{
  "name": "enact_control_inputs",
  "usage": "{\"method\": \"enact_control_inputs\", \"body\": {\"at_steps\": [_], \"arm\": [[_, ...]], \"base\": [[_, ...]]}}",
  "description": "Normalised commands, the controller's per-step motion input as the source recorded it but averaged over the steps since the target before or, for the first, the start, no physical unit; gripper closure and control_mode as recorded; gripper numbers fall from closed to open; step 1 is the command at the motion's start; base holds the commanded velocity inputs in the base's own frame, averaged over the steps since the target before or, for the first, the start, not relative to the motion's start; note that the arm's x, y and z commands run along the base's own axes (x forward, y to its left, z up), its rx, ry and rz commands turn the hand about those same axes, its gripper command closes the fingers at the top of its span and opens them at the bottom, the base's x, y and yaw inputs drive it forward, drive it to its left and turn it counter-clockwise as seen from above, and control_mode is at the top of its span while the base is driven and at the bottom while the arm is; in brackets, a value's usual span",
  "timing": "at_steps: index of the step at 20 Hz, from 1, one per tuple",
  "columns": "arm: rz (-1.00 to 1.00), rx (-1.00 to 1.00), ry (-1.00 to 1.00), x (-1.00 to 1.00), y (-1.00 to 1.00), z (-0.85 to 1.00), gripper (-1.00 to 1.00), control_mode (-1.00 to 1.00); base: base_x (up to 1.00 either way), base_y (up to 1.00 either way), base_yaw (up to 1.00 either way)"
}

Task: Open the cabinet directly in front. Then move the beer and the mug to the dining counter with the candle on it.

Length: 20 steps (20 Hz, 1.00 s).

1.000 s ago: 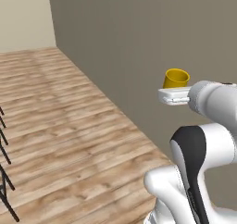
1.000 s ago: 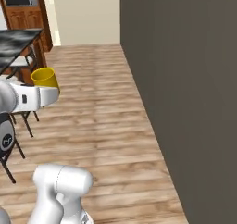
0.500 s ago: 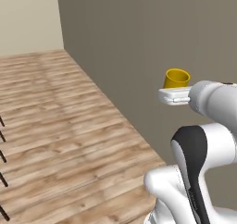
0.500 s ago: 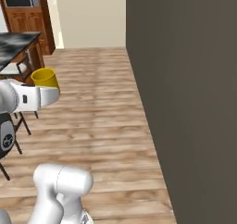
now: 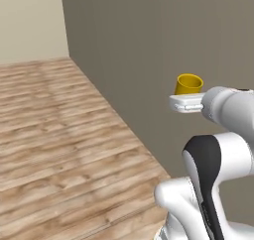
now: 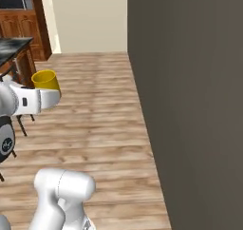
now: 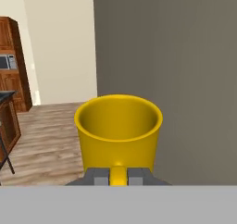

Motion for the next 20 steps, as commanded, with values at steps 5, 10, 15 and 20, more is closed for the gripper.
{"method": "enact_control_inputs", "body": {"at_steps": [5,10,15,20], "arm": [[0.00,0.00,0.00,0.00,0.00,0.00,1.00,1.00],[0.00,0.00,0.00,0.00,0.00,0.00,1.00,1.00],[0.00,0.00,0.00,0.00,0.00,0.00,1.00,1.00],[0.00,0.00,0.00,0.00,0.00,0.00,1.00,1.00]], "base": [[1.00,-0.33,0.24],[0.49,-0.26,0.63],[0.07,-0.03,0.78],[0.00,0.00,0.77]]}}
